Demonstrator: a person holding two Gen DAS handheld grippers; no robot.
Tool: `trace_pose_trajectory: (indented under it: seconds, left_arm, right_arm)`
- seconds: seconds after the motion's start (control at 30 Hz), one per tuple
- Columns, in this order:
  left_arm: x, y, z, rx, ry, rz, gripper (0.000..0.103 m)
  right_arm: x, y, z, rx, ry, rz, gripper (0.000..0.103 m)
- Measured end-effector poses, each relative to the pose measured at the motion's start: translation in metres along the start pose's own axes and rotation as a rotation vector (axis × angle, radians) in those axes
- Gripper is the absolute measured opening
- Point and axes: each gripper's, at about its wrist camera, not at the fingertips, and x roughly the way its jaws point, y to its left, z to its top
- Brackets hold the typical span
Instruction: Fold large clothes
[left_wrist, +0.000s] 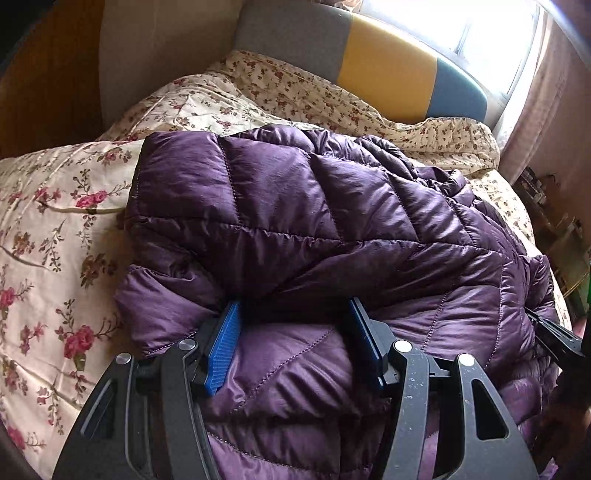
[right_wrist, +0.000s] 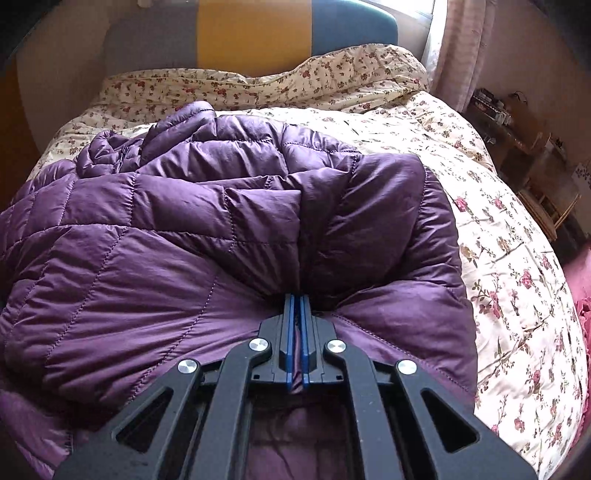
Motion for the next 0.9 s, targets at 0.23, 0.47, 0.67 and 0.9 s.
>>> trace_pose_trajectory:
  seconds: [0.23,0.47,0.67,0.9]
  left_arm:
    - [-0.022,-0.01,0.01,0.054,-0.03,0.047,0.075]
    - [-0.049,-0.017,0.03,0.04,-0.131,0.019,0.075]
    - [-0.034,-0.035,0.044,0.07,-0.134,0.022,0.075]
    - [0.013,-0.029,0.039,0.087,-0.059,0.038,0.075]
  right_arm:
    - [-0.024,-0.007,0.013,0.008,-0.044,-0.012,0.037]
    - [-0.062,0.024,0.03,-0.027,-0.167,0.081,0.05]
    - [-0.046,0.074,0.041,-0.084,-0.162,0.183,0.069]
    - [-0.003,0.089,0.032,-0.114,-0.122,0.165,0.078]
